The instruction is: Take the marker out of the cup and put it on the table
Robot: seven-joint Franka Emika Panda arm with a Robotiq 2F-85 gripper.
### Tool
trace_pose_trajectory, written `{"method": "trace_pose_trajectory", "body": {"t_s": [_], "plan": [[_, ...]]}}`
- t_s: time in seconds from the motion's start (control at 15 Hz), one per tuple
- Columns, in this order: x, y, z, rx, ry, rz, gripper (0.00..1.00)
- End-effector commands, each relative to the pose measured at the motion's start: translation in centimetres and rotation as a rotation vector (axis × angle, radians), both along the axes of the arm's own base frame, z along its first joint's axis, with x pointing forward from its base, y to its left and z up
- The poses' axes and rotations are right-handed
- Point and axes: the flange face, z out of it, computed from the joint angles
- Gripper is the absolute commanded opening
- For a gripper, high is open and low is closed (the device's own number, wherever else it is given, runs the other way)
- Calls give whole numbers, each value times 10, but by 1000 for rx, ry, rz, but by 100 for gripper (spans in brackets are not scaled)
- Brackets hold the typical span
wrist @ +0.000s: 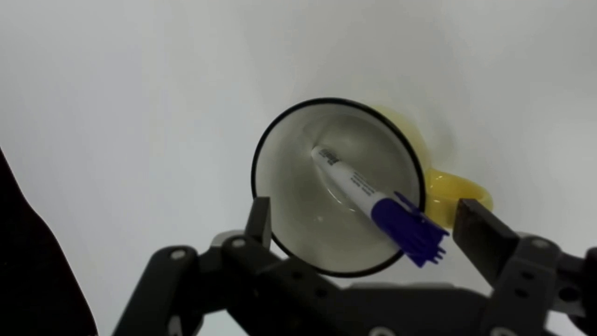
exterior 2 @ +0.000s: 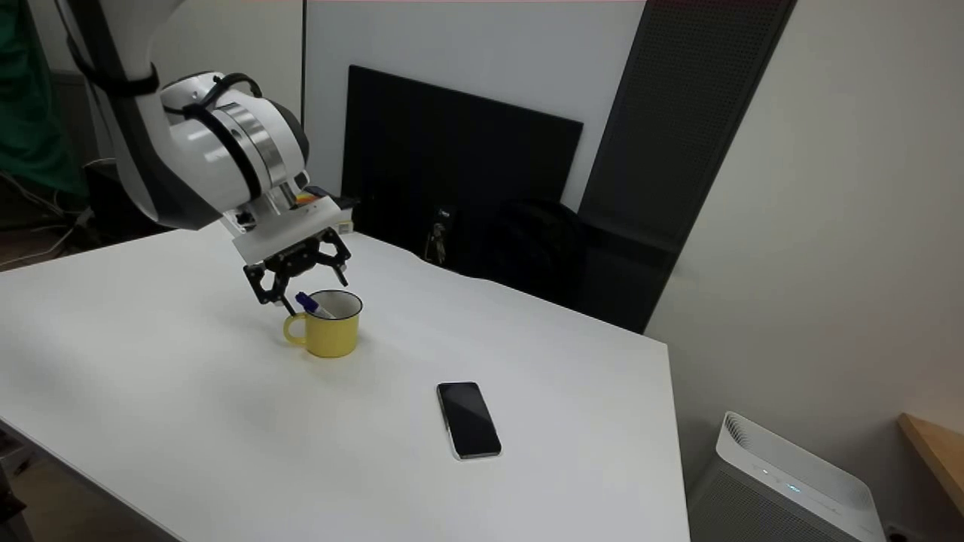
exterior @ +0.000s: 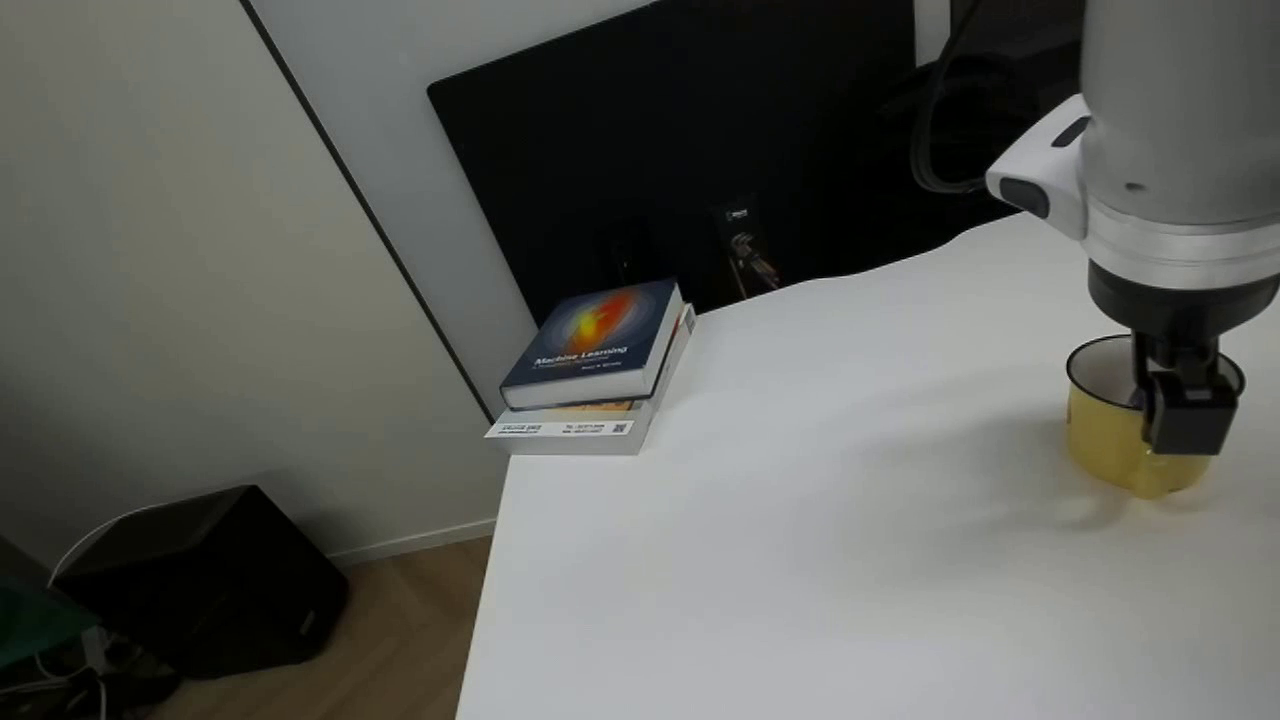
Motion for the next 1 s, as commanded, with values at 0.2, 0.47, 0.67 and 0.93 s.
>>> {"method": "trace_pose_trajectory", "body": {"t_s": [0.2,0.47,0.67,0.93], "plan": [[-2,3,16,-15,-22,-21,100],[-2,3,19,-20,-26,-21,69],[-3,3,19,-26,-24,-20,45],[-3,3,20,-32,-21,-22,19]]}}
